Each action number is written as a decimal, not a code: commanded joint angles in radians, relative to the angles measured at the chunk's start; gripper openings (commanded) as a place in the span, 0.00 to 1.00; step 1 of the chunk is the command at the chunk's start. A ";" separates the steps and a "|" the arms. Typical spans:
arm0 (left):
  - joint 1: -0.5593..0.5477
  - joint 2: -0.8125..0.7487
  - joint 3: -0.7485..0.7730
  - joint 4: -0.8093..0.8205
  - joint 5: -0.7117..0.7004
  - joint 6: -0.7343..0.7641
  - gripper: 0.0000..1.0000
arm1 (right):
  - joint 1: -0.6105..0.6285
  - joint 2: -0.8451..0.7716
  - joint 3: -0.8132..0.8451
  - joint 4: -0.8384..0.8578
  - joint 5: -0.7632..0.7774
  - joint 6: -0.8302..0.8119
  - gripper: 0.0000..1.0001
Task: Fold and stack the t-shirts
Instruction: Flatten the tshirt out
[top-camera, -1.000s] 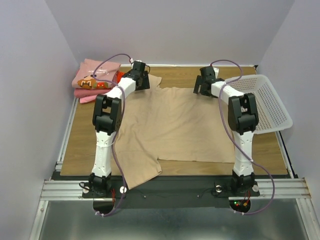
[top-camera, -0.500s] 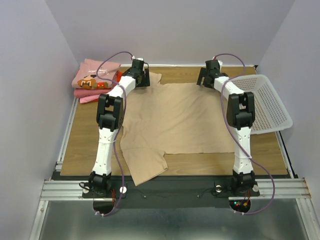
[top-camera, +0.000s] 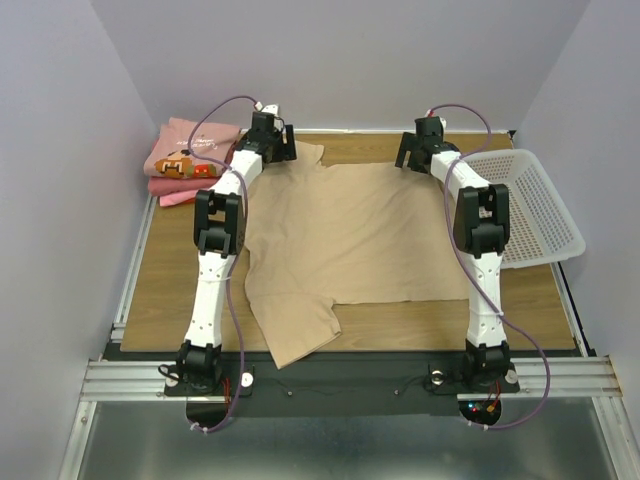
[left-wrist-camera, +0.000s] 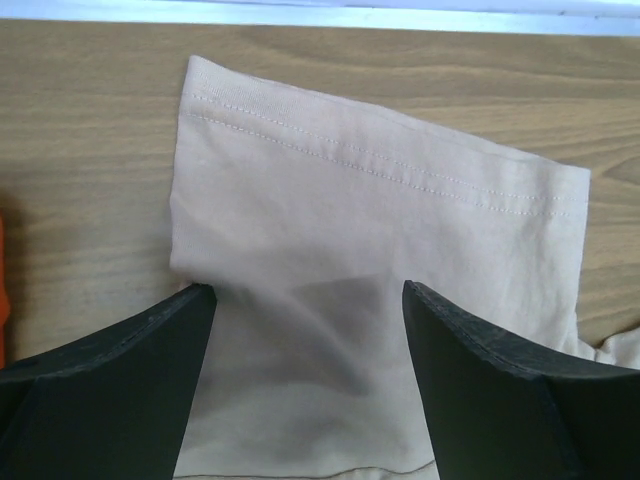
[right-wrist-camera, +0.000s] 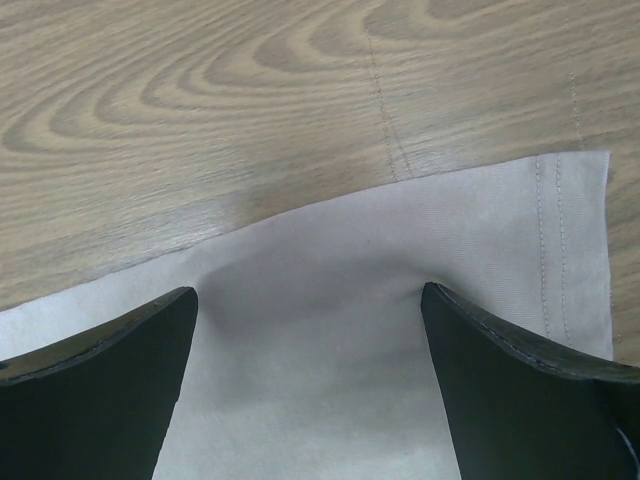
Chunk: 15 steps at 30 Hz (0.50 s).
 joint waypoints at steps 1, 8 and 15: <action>-0.005 -0.001 0.058 0.045 0.037 0.006 0.91 | -0.012 0.009 0.024 0.009 -0.019 -0.025 1.00; -0.005 0.020 0.151 0.103 0.030 -0.028 0.95 | -0.012 -0.099 -0.017 0.009 -0.129 -0.042 1.00; -0.036 -0.182 0.092 0.123 0.039 -0.089 0.99 | -0.006 -0.390 -0.189 0.009 -0.289 -0.016 1.00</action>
